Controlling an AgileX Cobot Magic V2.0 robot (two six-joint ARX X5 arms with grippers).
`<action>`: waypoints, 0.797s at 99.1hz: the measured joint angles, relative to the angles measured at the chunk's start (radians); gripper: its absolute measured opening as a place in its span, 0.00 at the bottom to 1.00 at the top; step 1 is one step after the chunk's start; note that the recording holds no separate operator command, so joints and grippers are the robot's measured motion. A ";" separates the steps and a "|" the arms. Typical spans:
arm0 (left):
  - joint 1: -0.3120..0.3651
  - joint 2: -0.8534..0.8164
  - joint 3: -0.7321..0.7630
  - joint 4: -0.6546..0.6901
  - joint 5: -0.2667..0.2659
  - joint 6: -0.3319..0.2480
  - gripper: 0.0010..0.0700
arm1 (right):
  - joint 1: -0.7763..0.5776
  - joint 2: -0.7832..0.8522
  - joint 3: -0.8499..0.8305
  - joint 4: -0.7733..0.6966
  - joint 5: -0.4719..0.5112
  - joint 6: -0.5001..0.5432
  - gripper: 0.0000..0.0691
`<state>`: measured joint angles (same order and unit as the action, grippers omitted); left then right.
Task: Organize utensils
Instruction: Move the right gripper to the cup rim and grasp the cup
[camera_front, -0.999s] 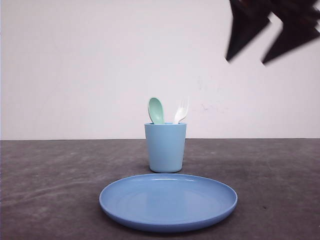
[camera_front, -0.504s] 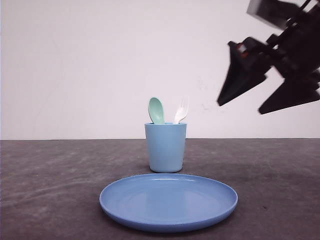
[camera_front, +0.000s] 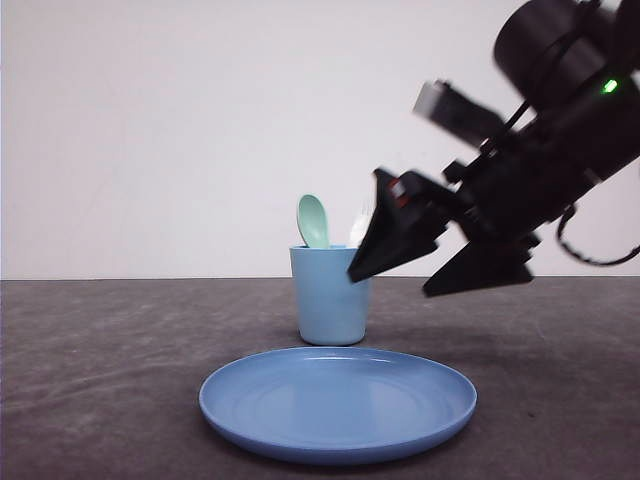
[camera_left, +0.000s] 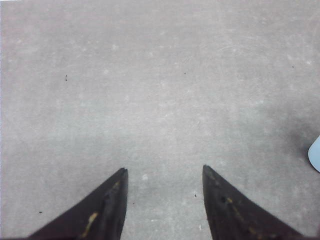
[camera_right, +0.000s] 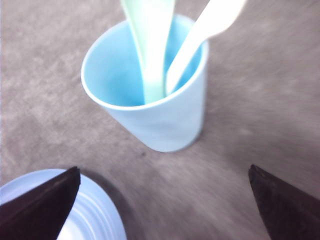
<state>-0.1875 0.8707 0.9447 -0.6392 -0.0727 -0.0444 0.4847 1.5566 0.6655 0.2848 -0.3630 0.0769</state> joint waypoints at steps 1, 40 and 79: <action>0.000 0.000 0.000 0.000 0.000 0.000 0.39 | 0.001 0.006 0.003 0.002 -0.001 0.000 0.98; 0.000 0.000 0.000 0.000 0.000 0.000 0.39 | 0.029 0.204 0.201 0.017 -0.001 0.002 0.98; 0.000 0.000 0.000 0.000 0.000 0.000 0.39 | 0.042 0.241 0.287 0.016 0.005 -0.004 0.98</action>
<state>-0.1875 0.8707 0.9447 -0.6392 -0.0727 -0.0444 0.5266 1.7977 0.9527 0.3008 -0.3580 0.0731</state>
